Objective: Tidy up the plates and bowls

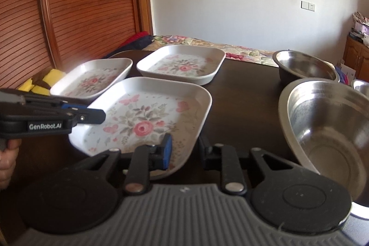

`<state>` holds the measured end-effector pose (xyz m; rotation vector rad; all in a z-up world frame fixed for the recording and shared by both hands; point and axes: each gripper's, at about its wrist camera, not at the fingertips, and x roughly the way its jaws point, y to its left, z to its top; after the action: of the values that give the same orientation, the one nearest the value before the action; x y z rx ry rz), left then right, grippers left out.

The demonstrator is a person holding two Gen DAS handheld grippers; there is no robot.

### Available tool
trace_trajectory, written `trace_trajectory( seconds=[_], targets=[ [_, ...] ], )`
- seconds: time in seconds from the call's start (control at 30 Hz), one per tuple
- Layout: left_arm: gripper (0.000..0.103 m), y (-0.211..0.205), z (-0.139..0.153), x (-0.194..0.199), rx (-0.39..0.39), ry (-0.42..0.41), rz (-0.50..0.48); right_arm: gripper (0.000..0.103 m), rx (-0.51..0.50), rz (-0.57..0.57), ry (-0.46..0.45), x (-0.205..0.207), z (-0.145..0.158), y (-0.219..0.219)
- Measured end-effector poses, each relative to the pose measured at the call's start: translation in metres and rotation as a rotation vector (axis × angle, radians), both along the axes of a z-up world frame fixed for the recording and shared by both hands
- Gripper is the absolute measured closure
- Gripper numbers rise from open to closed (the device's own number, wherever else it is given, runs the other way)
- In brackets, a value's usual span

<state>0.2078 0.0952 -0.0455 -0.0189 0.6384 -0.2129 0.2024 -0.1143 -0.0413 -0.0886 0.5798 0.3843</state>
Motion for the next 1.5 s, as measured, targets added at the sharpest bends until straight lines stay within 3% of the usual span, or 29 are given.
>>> trace_trajectory(
  seconds=[0.13, 0.7, 1.5],
  targets=[
    [0.089, -0.002, 0.000, -0.003, 0.004, 0.002, -0.004, 0.083, 0.001, -0.004, 0.002, -0.004, 0.000, -0.002],
    [0.089, -0.009, 0.009, -0.050, -0.005, -0.011, 0.000, 0.083, 0.004, 0.025, -0.049, -0.038, 0.007, -0.014],
    [0.089, 0.006, 0.006, -0.111, 0.016, -0.012, 0.041, 0.083, 0.022, 0.071, -0.041, -0.087, -0.001, -0.005]
  ],
)
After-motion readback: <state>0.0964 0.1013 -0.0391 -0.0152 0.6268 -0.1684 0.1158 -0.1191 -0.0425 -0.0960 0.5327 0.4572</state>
